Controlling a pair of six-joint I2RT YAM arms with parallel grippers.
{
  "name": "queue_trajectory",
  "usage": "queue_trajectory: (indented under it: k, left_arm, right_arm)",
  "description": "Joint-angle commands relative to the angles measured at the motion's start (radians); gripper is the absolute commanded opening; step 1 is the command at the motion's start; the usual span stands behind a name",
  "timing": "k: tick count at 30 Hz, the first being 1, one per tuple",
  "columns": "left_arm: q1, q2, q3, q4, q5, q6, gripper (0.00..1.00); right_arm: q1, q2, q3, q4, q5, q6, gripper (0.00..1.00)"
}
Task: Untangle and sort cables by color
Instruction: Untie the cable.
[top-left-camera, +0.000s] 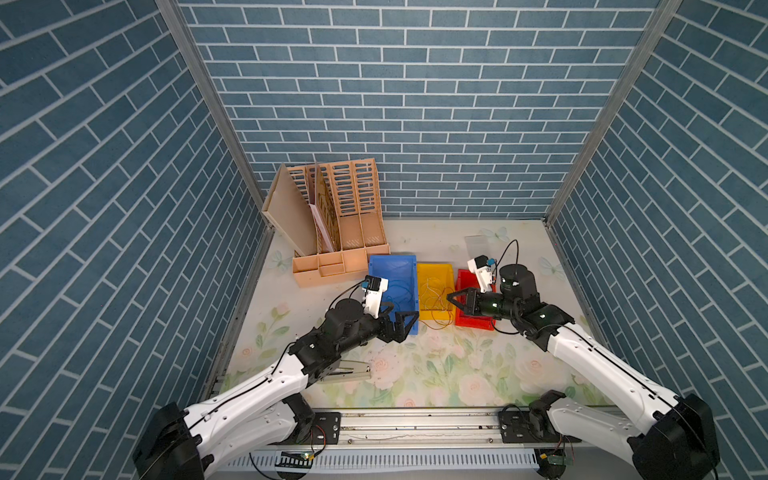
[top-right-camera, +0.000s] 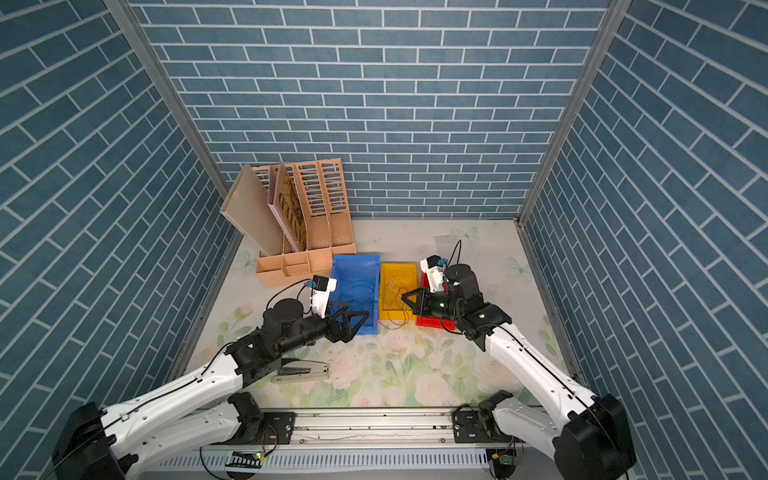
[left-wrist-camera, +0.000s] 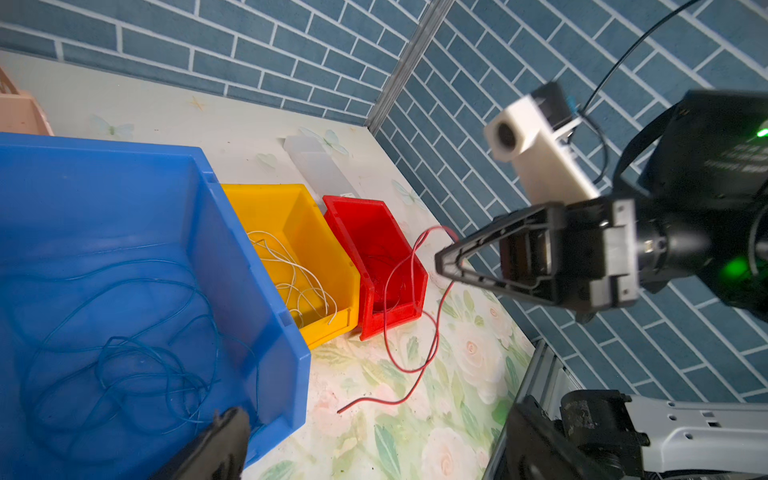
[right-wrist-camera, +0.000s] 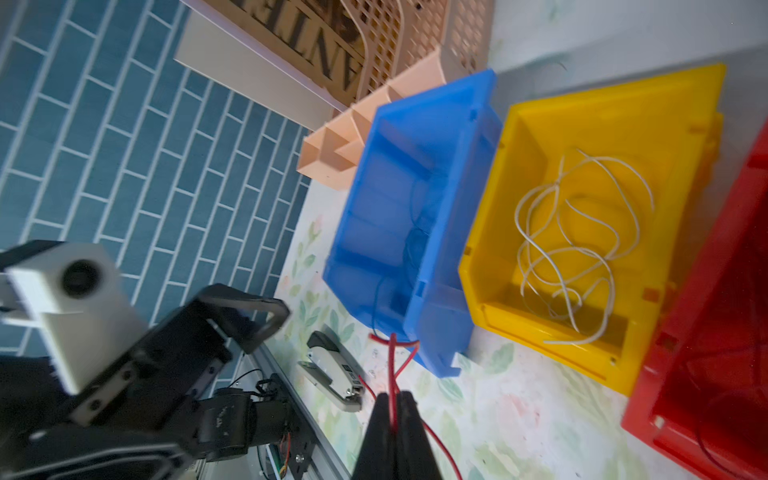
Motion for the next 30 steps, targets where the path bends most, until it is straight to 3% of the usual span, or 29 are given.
queue_trajectory:
  k: [1,10,15,19,23,30]
  left_arm:
    - [0.005,0.045,0.051,0.072,0.055,0.031,1.0]
    - [0.006,0.114,0.108,0.125,0.072,0.042,0.98]
    - [0.005,0.142,0.124,0.132,0.076,0.036,0.92]
    - [0.006,0.166,0.138,0.137,0.092,0.034,0.75]
    - [0.006,0.196,0.157,0.143,0.105,0.028,0.42]
    - [0.006,0.213,0.171,0.151,0.124,0.022,0.02]
  right_arm:
    - [0.005,-0.014,0.062,0.051,-0.085,-0.037,0.0]
    - [0.005,-0.022,0.109,0.101,-0.151,-0.006,0.0]
    - [0.005,-0.03,0.095,0.12,-0.179,0.002,0.0]
    - [0.005,-0.045,0.082,0.137,-0.183,0.012,0.0]
    - [0.004,-0.041,0.071,0.163,-0.197,0.029,0.0]
    - [0.005,-0.038,0.059,0.154,-0.187,0.019,0.0]
